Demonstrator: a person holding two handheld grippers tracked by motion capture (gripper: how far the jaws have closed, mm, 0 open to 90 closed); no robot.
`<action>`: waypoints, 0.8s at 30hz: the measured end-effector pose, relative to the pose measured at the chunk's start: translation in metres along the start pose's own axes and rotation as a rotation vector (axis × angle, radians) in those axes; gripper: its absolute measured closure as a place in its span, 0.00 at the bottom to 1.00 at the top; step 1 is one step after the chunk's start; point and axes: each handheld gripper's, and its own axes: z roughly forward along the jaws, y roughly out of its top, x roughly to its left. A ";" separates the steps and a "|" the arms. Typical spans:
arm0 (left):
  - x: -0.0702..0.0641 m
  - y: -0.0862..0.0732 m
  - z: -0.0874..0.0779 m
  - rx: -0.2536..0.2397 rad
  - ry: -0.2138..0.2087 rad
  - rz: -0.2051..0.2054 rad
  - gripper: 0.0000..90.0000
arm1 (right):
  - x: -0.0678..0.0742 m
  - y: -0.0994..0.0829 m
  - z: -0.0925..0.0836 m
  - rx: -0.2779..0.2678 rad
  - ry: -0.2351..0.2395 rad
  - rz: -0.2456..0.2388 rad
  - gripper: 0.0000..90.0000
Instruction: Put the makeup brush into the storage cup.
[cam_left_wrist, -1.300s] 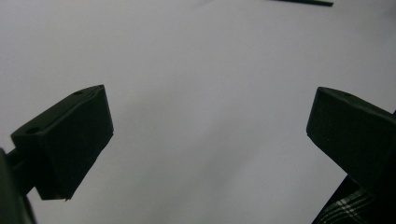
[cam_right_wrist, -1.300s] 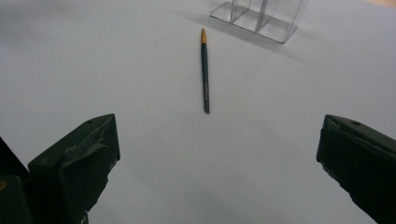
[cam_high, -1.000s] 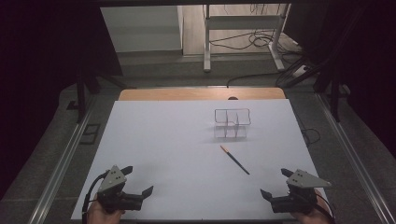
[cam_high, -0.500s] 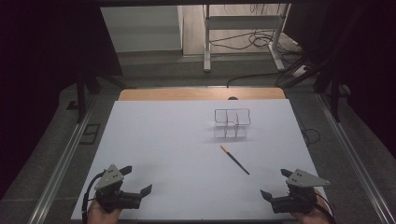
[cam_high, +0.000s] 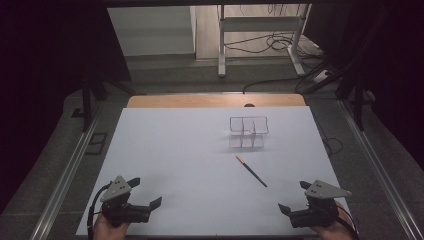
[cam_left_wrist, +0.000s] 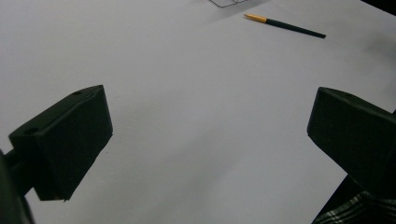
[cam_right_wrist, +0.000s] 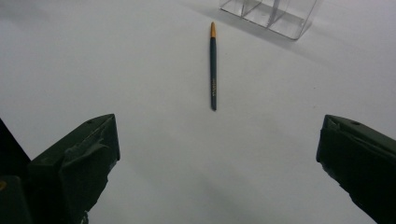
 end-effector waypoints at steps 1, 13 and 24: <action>0.000 0.000 0.000 -0.001 -0.001 -0.001 0.01 | 0.000 0.001 0.000 -0.002 -0.003 0.003 0.00; 0.000 0.000 0.000 0.002 -0.003 0.000 0.01 | -0.003 0.009 0.002 -0.018 -0.014 -0.003 0.00; 0.000 0.000 0.001 0.006 -0.005 0.002 0.01 | -0.006 0.014 0.009 -0.013 -0.007 -0.007 0.00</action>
